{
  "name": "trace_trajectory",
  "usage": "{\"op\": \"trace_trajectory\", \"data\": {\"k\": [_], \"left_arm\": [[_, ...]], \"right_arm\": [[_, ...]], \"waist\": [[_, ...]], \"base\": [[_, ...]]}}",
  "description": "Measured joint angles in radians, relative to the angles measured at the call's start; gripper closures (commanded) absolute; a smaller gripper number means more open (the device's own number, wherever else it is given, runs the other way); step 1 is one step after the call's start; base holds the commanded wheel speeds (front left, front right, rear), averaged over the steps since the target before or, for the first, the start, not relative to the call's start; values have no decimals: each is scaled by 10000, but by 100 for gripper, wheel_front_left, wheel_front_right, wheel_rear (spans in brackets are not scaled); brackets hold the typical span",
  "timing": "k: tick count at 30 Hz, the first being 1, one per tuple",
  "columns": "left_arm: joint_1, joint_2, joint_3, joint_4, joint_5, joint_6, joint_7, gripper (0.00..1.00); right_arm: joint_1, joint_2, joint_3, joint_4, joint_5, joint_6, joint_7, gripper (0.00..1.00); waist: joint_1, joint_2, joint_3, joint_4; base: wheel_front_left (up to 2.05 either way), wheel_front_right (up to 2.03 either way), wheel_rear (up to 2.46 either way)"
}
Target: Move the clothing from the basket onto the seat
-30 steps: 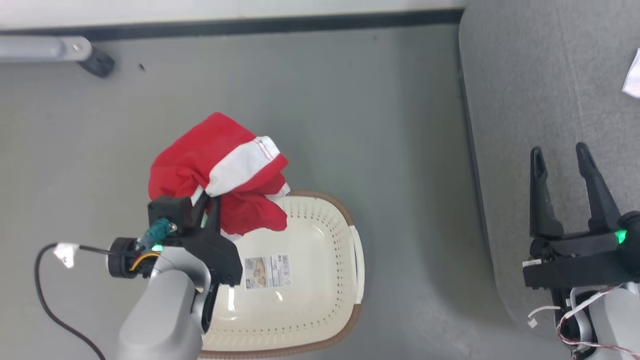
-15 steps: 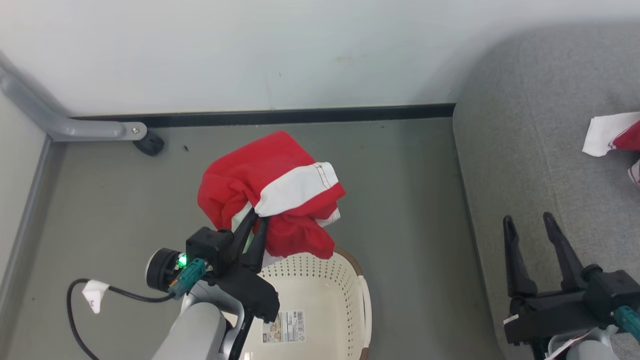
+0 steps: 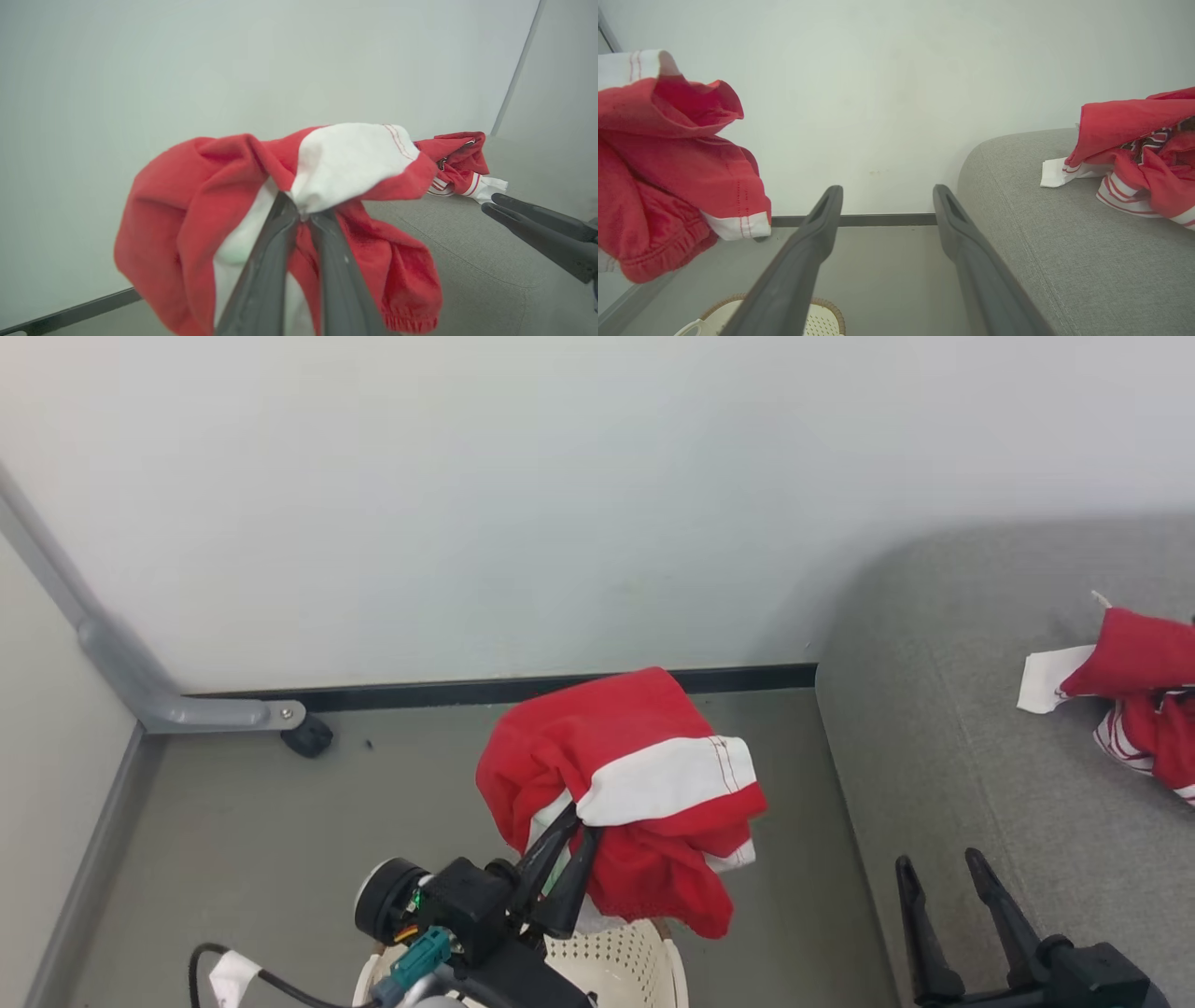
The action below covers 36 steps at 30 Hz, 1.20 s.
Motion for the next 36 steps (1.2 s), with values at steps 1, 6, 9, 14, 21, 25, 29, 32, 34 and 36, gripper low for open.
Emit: {"op": "trace_trajectory", "data": {"k": [1, 6, 9, 14, 21, 25, 29, 32, 34, 36], "left_arm": [[83, 2, -63, -119, -2, 0, 0, 100], [399, 46, -311, -694, -29, -71, 40, 100], [497, 61, -366, -934, -65, -71, 209, 100], [497, 102, -389, -1208, -77, -71, 418, 100], [497, 148, -428, -1467, -92, -59, 769, 100], [497, 146, -441, -1565, -151, -29, 989, 100], [487, 140, -564, -1599, -165, -29, 1177, 100], [477, 144, -602, -1645, -173, -29, 1254, 100], [468, 144, -625, -1670, -228, -29, 1346, 100], [458, 146, -683, -1722, -255, -27, 1421, 100]], "right_arm": [[64, 19, 36, -38, 0, 0, 0, 0], [509, 86, 288, -539, 0, 0, 2, 0], [735, 153, 529, -867, -2, 90, 10, 0], [875, 295, 880, -1310, -13, 192, 36, 0], [957, 414, 1582, -1737, -58, 545, 278, 0], [868, 493, 2002, -1944, -113, 727, 449, 0], [519, 577, 2355, -1935, -148, 849, 633, 0], [175, 619, 2602, -1730, -209, 895, 777, 0], [-131, 685, 2723, -1486, -209, 972, 899, 0], [-616, 773, 2993, -1068, -207, 1020, 1064, 0]], "waist": [[0, 0, -105, -16], [1, 0, -516, -123], [0, 1, -647, -192], [1, 2, -704, -249], [2, 1, -701, -221], [2, 1, -681, -161], [2, 2, -657, -53], [2, 2, -639, 61], [3, 2, -623, 139], [3, 2, -602, 254]], "base": [[0, 0, 0], [0, 0, 0], [0, 0, 0], [0, 0, 0], [0, 0, 0], [0, 0, 0], [0, 0, 0], [0, 0, 0], [0, 0, 0], [0, 0, 0]]}}
